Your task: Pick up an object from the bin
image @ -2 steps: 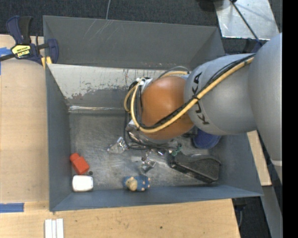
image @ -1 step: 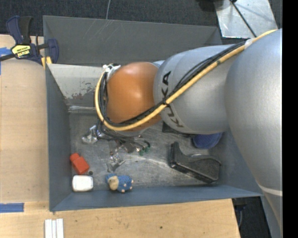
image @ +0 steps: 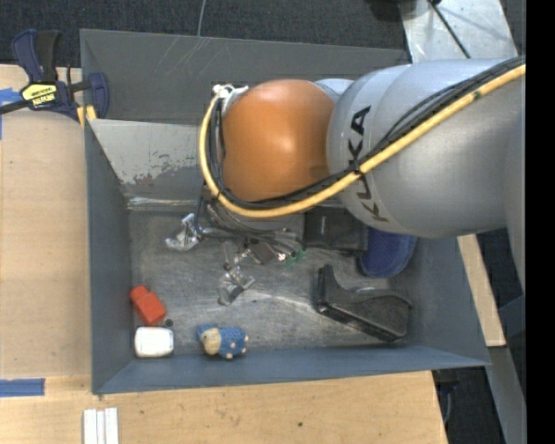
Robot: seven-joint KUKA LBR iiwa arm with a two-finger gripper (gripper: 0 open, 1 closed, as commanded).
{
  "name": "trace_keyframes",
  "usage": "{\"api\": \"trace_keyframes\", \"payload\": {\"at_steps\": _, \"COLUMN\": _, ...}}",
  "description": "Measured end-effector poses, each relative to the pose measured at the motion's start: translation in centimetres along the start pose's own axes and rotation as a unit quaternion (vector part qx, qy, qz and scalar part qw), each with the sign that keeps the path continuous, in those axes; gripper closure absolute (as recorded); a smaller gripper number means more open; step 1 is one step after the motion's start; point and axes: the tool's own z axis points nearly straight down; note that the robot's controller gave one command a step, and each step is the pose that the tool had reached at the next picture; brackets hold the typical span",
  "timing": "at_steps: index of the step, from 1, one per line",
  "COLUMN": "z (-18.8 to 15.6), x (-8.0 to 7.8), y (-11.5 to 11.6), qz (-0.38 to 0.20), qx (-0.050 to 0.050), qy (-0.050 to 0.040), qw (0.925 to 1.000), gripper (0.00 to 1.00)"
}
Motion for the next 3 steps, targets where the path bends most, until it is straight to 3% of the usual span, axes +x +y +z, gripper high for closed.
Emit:
{"api": "trace_keyframes", "payload": {"at_steps": 1, "z": 10.3, "x": -2.2, "y": 4.1, "qz": -0.123, "qx": -0.003, "qy": 0.0057, "qw": 0.9924, "gripper": 0.0}}
{"api": "trace_keyframes", "payload": {"at_steps": 2, "z": 10.0, "x": -2.3, "y": 3.9, "qz": -0.12, "qx": -0.002, "qy": 0.0034, "qw": 0.9927, "gripper": 1.0}}
{"api": "trace_keyframes", "payload": {"at_steps": 3, "z": -15.6, "x": -1.0, "y": 2.9, "qz": -0.124, "qx": 0.0, "qy": -0.0015, "qw": 0.9923, "gripper": 1.0}}
